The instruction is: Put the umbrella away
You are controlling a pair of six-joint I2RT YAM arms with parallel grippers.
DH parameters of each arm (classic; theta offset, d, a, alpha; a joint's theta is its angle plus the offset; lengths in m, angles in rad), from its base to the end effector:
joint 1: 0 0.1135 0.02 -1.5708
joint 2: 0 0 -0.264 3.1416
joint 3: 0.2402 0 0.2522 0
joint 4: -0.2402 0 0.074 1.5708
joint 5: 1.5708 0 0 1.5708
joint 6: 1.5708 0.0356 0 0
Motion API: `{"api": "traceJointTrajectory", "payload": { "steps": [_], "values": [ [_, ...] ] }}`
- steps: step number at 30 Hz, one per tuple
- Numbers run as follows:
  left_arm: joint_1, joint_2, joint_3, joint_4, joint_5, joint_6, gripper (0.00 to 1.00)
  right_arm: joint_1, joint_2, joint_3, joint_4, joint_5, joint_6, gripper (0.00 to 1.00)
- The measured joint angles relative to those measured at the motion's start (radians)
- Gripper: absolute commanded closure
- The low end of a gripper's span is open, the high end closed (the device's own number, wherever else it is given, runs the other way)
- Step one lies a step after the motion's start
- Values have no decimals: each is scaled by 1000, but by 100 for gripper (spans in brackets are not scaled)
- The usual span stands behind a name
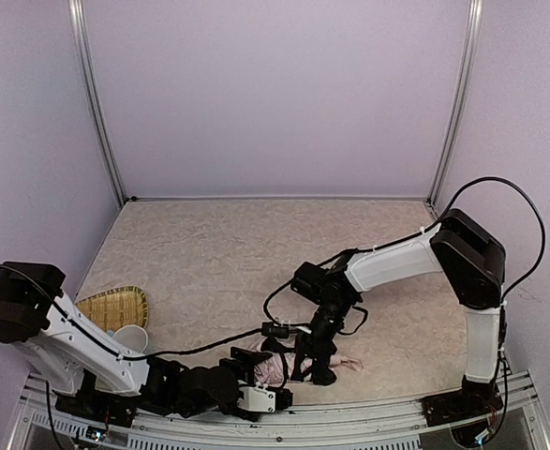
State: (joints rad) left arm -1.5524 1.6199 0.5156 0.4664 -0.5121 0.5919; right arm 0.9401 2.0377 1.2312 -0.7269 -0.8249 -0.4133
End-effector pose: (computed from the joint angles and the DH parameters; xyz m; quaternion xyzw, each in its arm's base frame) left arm 0.0226 -0.2807 0.1228 0.7044 0.5132 -0.0004 0.4903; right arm 0.1884 0.3024 0.1158 0.5794 -0.7095 -0.3914 0.0878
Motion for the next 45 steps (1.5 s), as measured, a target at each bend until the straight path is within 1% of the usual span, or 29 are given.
{"api": "traceJointTrajectory", "payload": {
  "steps": [3, 4, 5, 8, 9, 12, 13, 15, 16, 18, 20, 24, 26, 31, 34, 36, 39, 42, 45],
  "values": [
    [15, 53, 16, 51, -14, 29, 4, -7, 16, 10, -21, -30, -13, 100],
    [27, 63, 19, 68, -12, 34, 6, -8, 21, 11, -30, -40, -16, 100],
    [40, 72, 23, 79, -11, 37, 11, -9, 26, 13, -39, -50, -19, 100],
    [81, 106, 41, 93, 11, 38, 33, -10, 35, 18, -59, -69, -30, 100],
    [86, 116, 51, 85, 28, 33, 37, -14, 38, 21, -64, -72, -34, 100],
    [99, 132, 95, 19, 71, 16, 51, -26, 40, 21, -82, -76, -37, 83],
    [107, 132, 116, -18, 94, 6, 58, -33, 40, 19, -90, -77, -36, 74],
    [126, 129, 152, -81, 140, -24, 67, -45, 32, 6, -92, -79, -30, 52],
    [135, 126, 167, -104, 167, -42, 71, -52, 24, -5, -87, -80, -23, 39],
    [160, 118, 195, -159, 235, -68, 77, -67, -2, -29, -68, -84, 5, 29],
    [180, 110, 214, -199, 292, -88, 80, -80, -49, -58, -32, -66, 34, 26],
    [211, 108, 232, -259, 373, -115, 81, -100, -167, -144, 78, 66, 80, 24],
    [225, 108, 242, -278, 404, -127, 82, -111, -254, -203, 136, 143, 102, 23],
    [272, 111, 268, -326, 499, -158, 83, -112, -552, -340, 277, 327, 130, 26],
    [300, 121, 295, -366, 559, -170, 85, -85, -763, -436, 380, 431, 117, 24],
    [322, 136, 326, -400, 600, -182, 88, -22, -879, -513, 462, 507, 83, 22],
    [365, 172, 386, -452, 684, -198, 89, 142, -990, -639, 572, 632, 5, 22],
    [401, 203, 434, -492, 760, -206, 89, 257, -993, -715, 632, 739, -60, 20],
    [431, 227, 472, -531, 826, -207, 89, 319, -932, -722, 652, 837, -97, 17]
  ]
}}
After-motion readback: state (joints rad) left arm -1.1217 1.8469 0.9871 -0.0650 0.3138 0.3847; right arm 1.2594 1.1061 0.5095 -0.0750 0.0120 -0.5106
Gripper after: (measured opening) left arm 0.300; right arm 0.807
